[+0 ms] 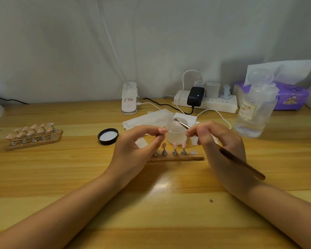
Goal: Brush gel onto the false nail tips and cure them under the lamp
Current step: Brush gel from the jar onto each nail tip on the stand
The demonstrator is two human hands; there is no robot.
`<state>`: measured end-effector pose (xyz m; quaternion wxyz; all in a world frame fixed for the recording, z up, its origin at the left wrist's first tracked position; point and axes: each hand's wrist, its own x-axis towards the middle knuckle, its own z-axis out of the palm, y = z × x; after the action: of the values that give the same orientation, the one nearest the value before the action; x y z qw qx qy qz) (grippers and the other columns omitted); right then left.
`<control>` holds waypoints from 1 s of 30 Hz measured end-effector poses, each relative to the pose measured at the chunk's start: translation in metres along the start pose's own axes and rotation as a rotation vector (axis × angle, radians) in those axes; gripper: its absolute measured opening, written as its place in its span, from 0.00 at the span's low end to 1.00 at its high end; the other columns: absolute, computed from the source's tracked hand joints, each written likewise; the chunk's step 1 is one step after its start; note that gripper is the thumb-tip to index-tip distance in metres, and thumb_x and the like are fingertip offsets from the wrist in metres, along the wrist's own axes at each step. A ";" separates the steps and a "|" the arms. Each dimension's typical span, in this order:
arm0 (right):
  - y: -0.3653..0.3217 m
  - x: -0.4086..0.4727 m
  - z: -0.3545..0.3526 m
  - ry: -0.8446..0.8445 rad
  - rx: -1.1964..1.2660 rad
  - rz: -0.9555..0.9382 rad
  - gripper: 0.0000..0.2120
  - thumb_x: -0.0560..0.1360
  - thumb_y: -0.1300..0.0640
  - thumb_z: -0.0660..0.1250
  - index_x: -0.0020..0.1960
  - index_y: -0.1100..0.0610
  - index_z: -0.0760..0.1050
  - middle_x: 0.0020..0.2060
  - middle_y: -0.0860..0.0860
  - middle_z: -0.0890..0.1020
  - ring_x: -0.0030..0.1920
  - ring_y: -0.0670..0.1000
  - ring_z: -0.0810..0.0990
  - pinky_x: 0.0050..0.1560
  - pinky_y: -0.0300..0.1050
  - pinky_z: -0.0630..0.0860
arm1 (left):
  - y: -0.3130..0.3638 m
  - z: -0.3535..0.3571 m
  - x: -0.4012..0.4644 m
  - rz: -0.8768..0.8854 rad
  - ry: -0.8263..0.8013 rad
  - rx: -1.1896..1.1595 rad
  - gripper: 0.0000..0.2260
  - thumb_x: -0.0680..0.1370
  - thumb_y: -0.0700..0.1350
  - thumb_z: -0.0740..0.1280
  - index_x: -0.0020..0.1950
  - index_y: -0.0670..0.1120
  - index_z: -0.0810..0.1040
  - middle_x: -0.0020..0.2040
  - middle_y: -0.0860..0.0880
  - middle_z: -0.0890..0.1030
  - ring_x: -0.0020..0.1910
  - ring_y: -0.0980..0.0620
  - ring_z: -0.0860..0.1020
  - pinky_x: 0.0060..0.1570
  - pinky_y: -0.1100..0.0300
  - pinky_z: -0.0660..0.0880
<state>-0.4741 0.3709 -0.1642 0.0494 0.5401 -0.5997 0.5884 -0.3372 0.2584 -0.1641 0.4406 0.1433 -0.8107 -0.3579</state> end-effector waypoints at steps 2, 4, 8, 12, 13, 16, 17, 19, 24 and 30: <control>0.000 0.001 0.000 -0.007 0.009 0.011 0.10 0.73 0.44 0.54 0.42 0.43 0.73 0.36 0.36 0.79 0.41 0.36 0.76 0.47 0.40 0.70 | 0.000 0.000 0.000 0.004 -0.005 -0.006 0.08 0.71 0.41 0.70 0.48 0.50 0.80 0.43 0.57 0.82 0.45 0.63 0.79 0.48 0.73 0.71; 0.000 0.001 0.000 -0.009 0.037 -0.003 0.11 0.75 0.41 0.54 0.44 0.43 0.73 0.37 0.37 0.80 0.41 0.38 0.77 0.47 0.42 0.72 | 0.000 0.000 0.000 -0.008 -0.001 -0.006 0.06 0.70 0.43 0.70 0.47 0.50 0.81 0.42 0.57 0.82 0.44 0.63 0.79 0.48 0.73 0.71; 0.002 0.002 0.002 -0.005 0.102 -0.027 0.19 0.75 0.37 0.48 0.46 0.44 0.73 0.39 0.41 0.82 0.35 0.44 0.80 0.43 0.41 0.76 | 0.000 0.000 0.000 -0.007 0.002 -0.015 0.06 0.70 0.43 0.70 0.45 0.50 0.81 0.41 0.57 0.82 0.44 0.62 0.79 0.47 0.73 0.71; 0.004 0.000 0.001 -0.015 0.082 -0.046 0.19 0.76 0.38 0.47 0.44 0.44 0.73 0.36 0.41 0.80 0.35 0.44 0.79 0.41 0.37 0.75 | 0.001 -0.001 0.001 0.062 -0.014 -0.008 0.07 0.70 0.40 0.70 0.47 0.47 0.81 0.44 0.54 0.82 0.47 0.60 0.79 0.50 0.70 0.72; 0.005 0.000 0.001 -0.025 0.068 -0.043 0.18 0.76 0.38 0.47 0.44 0.43 0.72 0.35 0.40 0.80 0.36 0.42 0.78 0.41 0.34 0.73 | 0.001 -0.001 0.001 0.070 -0.015 -0.005 0.08 0.70 0.40 0.70 0.48 0.47 0.81 0.45 0.52 0.82 0.47 0.59 0.79 0.49 0.70 0.72; 0.006 0.000 0.000 -0.052 0.105 0.013 0.12 0.76 0.41 0.52 0.45 0.44 0.71 0.36 0.43 0.80 0.38 0.41 0.78 0.42 0.33 0.72 | 0.001 -0.001 0.001 0.073 -0.017 -0.016 0.09 0.71 0.40 0.69 0.49 0.47 0.81 0.43 0.52 0.82 0.45 0.59 0.79 0.47 0.70 0.73; 0.006 0.000 0.001 -0.059 0.129 0.021 0.12 0.76 0.42 0.52 0.44 0.45 0.71 0.37 0.44 0.81 0.38 0.42 0.78 0.42 0.35 0.72 | 0.001 -0.001 0.001 0.072 -0.017 -0.017 0.09 0.71 0.40 0.69 0.49 0.48 0.81 0.43 0.53 0.82 0.44 0.59 0.80 0.46 0.69 0.73; 0.006 -0.001 0.002 -0.066 0.160 -0.003 0.16 0.76 0.38 0.51 0.42 0.45 0.72 0.37 0.45 0.81 0.39 0.46 0.78 0.41 0.42 0.74 | 0.001 0.000 0.001 0.058 -0.009 -0.013 0.08 0.71 0.41 0.69 0.48 0.49 0.81 0.41 0.54 0.83 0.43 0.59 0.80 0.46 0.63 0.75; 0.006 -0.004 0.004 -0.076 0.187 -0.050 0.21 0.77 0.36 0.46 0.40 0.45 0.73 0.38 0.46 0.81 0.40 0.49 0.79 0.39 0.45 0.74 | -0.004 0.000 0.001 -0.004 -0.015 -0.020 0.07 0.70 0.38 0.70 0.47 0.46 0.83 0.40 0.53 0.84 0.42 0.57 0.81 0.47 0.56 0.77; 0.007 -0.006 0.003 -0.120 0.187 -0.078 0.23 0.78 0.39 0.46 0.39 0.48 0.75 0.36 0.45 0.81 0.38 0.49 0.77 0.39 0.50 0.71 | -0.003 0.000 0.001 -0.042 -0.007 -0.094 0.08 0.70 0.38 0.70 0.47 0.47 0.82 0.40 0.52 0.84 0.41 0.58 0.81 0.45 0.69 0.74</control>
<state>-0.4751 0.3702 -0.1738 -0.0144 0.5993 -0.5226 0.6062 -0.3386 0.2557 -0.1654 0.4364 0.1383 -0.7913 -0.4052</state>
